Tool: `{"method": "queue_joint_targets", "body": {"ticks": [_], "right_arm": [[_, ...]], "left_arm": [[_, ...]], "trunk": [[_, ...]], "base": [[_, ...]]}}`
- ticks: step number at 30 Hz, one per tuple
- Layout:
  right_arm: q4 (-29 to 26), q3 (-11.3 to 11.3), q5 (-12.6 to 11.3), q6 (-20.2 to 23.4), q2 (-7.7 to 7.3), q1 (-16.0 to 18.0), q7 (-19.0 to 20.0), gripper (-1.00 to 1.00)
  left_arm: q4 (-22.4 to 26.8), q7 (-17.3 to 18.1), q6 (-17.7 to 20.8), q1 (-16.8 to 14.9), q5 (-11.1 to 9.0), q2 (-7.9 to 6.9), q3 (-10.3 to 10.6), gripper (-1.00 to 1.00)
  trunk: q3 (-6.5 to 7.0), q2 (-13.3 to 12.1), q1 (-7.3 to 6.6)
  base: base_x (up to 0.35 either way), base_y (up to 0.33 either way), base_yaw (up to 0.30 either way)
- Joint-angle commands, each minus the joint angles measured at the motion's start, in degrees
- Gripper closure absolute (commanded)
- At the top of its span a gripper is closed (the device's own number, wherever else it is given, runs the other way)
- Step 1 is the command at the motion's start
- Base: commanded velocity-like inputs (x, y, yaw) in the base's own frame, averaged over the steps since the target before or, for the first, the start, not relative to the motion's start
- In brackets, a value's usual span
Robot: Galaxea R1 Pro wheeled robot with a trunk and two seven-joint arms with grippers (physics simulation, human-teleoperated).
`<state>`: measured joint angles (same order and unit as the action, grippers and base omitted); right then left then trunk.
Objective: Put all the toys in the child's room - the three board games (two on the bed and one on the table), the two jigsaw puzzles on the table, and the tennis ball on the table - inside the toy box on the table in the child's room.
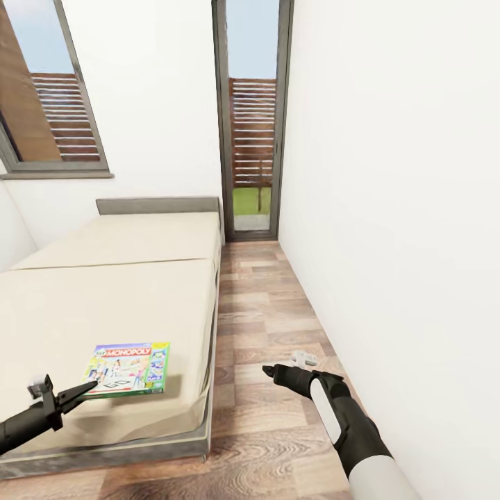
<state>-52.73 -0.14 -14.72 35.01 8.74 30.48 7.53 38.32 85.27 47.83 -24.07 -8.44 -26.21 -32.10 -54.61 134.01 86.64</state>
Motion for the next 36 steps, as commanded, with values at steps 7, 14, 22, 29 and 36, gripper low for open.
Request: {"method": "queue_joint_targets", "body": {"ticks": [7,14,22,29,36], "right_arm": [[-0.4,0.0,0.0,0.6,-0.04,-0.2,0.2,-1.0],[-11.3,0.2,0.0,6.8,0.01,-0.6,0.1,-1.0],[-24.1,-1.0,-0.1,16.5,0.06,-0.9,-0.1,-1.0],[-33.8,-4.0,-1.7,23.8,0.36,-5.7,0.3,-1.0],[-36.4,-4.8,-6.6,24.8,0.02,-9.3,1.0,-1.0]], "left_arm": [[0.2,0.4,2.3,0.0,0.1,-1.29,0.1,1.0],[0.3,2.4,2.9,0.0,0.1,-2.14,0.2,1.0],[0.3,4.7,3.2,0.0,0.1,-3.83,3.5,1.0],[3.2,4.7,4.6,0.0,-0.2,-4.49,9.9,1.0],[4.8,4.7,5.0,0.0,-0.3,-4.61,13.0,1.0]], "trunk": [[1.2,-2.8,-1.55],[2.46,-5.6,-3.09],[3.9,-8.8,-4.85],[5.15,-11.6,-6.39],[6.41,-14.4,-7.92]], "base": [[0.0,0.0,0.0],[0.0,0.0,0.0],[0.0,0.0,0.0],[0.0,0.0,0.0],[-0.001,0.0,0.0]]}}
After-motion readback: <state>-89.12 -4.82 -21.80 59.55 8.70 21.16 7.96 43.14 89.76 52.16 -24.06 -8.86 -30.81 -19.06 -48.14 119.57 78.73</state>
